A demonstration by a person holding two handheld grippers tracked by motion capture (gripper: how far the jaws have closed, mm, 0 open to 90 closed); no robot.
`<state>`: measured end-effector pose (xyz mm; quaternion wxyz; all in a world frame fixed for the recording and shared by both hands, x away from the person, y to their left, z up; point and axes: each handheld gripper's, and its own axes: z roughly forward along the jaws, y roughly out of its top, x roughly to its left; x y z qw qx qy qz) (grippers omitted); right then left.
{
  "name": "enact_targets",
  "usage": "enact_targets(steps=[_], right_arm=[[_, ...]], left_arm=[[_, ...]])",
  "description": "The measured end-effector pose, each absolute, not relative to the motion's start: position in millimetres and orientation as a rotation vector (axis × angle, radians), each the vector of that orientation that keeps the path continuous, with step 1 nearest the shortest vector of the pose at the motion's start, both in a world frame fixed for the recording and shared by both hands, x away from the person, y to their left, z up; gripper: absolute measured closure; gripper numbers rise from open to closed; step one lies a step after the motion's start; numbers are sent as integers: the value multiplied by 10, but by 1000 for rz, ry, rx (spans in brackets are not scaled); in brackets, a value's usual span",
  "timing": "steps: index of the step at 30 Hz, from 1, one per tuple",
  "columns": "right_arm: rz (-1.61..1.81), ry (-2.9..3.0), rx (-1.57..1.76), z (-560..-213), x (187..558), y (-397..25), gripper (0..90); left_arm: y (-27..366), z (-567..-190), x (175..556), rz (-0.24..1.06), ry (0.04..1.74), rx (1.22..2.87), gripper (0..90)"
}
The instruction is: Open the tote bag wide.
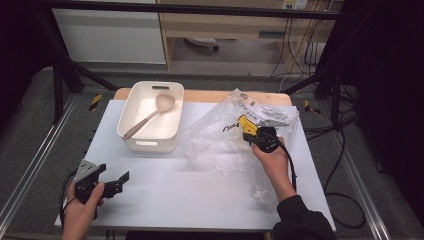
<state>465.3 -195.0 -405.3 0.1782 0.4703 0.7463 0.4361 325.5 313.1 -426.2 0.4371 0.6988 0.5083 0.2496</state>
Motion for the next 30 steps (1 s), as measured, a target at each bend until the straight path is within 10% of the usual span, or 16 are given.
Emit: enact_targets(steps=[14, 30], right_arm=[[1313, 2015, 1356, -3696, 4492, -2038, 900], [1230, 2109, 1261, -3563, 4167, -1630, 900]], left_arm=[[3044, -4158, 3225, 604, 1208, 1742, 80], [1854, -3882, 2999, 480, 881, 1862, 160]])
